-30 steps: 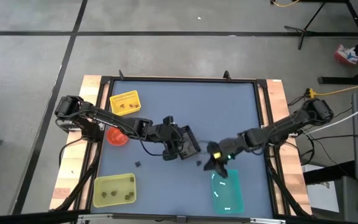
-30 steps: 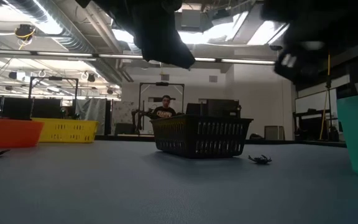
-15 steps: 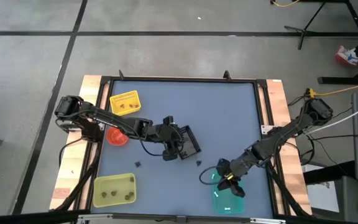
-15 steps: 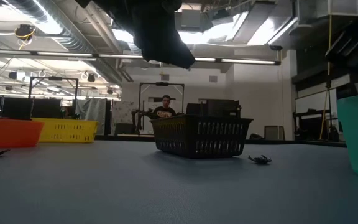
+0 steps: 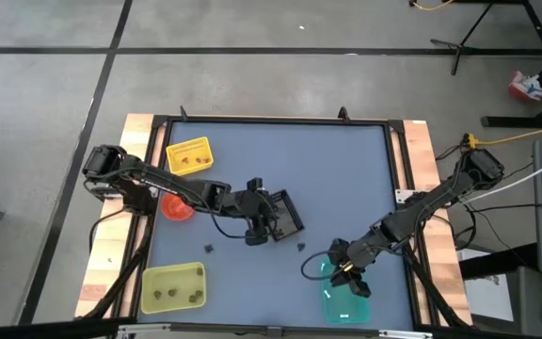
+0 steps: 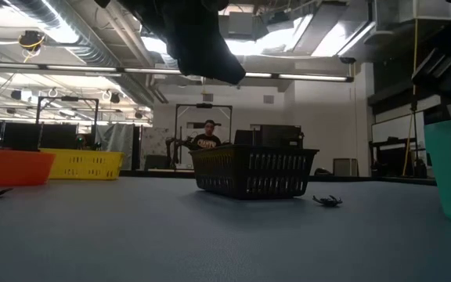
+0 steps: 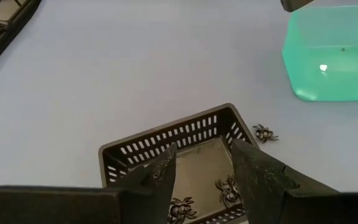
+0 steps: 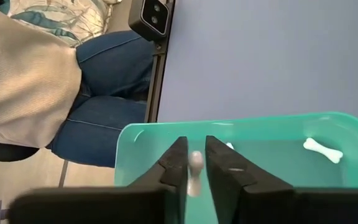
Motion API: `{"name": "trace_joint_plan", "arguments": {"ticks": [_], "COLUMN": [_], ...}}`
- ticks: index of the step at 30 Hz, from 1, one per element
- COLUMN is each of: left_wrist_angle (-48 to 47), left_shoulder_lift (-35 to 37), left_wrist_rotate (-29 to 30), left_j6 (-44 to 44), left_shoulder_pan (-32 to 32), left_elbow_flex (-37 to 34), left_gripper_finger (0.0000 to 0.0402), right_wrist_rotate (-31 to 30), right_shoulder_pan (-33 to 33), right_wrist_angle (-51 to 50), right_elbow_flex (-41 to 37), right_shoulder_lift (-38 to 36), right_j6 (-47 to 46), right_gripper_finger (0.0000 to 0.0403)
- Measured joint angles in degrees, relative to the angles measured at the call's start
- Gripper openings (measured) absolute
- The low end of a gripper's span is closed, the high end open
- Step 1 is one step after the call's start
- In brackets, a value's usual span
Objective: Sort Halloween decoration
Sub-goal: Put the white bone toy into the green bin, then put the black spider toy into the black bin
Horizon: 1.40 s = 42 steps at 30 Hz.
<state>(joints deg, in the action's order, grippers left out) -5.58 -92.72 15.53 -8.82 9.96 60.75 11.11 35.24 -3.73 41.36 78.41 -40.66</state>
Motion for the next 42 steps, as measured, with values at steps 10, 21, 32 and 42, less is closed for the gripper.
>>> {"name": "trace_joint_plan", "arguments": {"ticks": [10,21,32,42], "left_wrist_angle": [0.0,-6.58,-32.07,-46.34], "left_shoulder_lift": [0.0,2.99,5.71,5.7], "left_wrist_rotate": [0.0,-2.27,-14.73,-12.25], "left_j6": [0.0,-7.09,-28.16,-37.72], "left_shoulder_pan": [-0.01,1.77,8.69,17.04], "left_elbow_flex": [0.0,-0.02,0.0,-0.04], "left_gripper_finger": [0.014,0.014,0.014,0.014], "right_wrist_rotate": [-0.11,-0.17,-3.86,-9.48], "right_shoulder_pan": [0.0,0.0,0.0,0.0], "right_wrist_angle": [0.02,-0.36,-0.62,-0.63], "right_elbow_flex": [0.0,0.0,0.0,0.0], "right_shoulder_lift": [0.0,0.0,-0.02,-0.02], "right_j6": [0.01,0.02,0.11,0.09], "right_gripper_finger": [0.0161,0.0182,0.018,0.0179]}}
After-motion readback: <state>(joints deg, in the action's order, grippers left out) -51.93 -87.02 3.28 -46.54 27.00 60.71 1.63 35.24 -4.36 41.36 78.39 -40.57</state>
